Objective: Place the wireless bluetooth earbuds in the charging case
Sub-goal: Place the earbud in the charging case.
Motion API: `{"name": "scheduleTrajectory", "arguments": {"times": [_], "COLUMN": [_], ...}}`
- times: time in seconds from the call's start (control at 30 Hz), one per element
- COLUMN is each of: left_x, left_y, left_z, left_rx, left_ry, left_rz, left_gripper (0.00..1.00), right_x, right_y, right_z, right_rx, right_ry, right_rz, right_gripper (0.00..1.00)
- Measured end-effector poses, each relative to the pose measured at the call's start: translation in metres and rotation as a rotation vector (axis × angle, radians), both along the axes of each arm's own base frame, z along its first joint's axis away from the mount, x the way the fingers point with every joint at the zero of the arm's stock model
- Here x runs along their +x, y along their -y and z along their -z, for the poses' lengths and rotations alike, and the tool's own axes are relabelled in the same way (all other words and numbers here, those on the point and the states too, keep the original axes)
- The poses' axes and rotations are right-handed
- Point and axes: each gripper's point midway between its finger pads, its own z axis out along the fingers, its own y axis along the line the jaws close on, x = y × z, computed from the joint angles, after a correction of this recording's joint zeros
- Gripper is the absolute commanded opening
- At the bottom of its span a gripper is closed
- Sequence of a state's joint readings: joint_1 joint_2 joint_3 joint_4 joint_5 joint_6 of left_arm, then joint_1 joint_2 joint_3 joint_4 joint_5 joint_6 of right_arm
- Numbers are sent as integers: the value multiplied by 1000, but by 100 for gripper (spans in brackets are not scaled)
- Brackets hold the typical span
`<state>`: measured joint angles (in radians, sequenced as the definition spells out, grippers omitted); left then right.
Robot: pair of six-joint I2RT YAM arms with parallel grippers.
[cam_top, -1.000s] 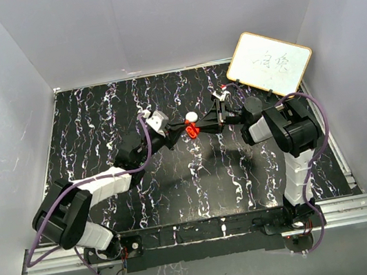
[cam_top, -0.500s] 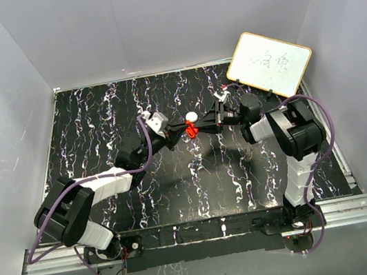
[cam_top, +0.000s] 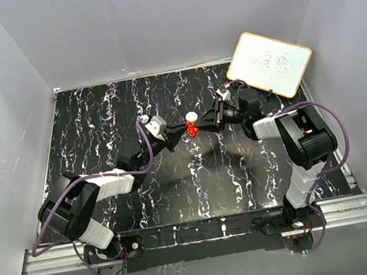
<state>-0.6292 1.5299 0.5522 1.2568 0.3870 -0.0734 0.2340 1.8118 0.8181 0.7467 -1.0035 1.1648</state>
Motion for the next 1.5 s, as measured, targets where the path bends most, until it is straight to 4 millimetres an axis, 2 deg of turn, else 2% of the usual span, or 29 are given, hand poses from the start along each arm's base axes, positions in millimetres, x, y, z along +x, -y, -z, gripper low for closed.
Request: {"name": "scheduleTrajectory", "arguments": {"times": [0.33, 0.87, 1.17, 1.5], "left_x": [-1, -3, -2, -1], "left_y": [1, 0, 3, 5], "left_z": [6, 1, 23, 37], "left_rx": [-23, -48, -34, -40], "left_ry": [14, 43, 20, 14], "left_rz": [7, 10, 21, 22], "left_gripper": [0, 0, 0, 0], "right_x": [1, 0, 0, -1], "right_y": [0, 0, 0, -1], "right_z": [4, 5, 1, -1], "right_rx": [-13, -12, -1, 7], "right_ry": [-9, -21, -17, -24], "right_rz": [7, 7, 6, -1], "right_gripper": [0, 0, 0, 0]}}
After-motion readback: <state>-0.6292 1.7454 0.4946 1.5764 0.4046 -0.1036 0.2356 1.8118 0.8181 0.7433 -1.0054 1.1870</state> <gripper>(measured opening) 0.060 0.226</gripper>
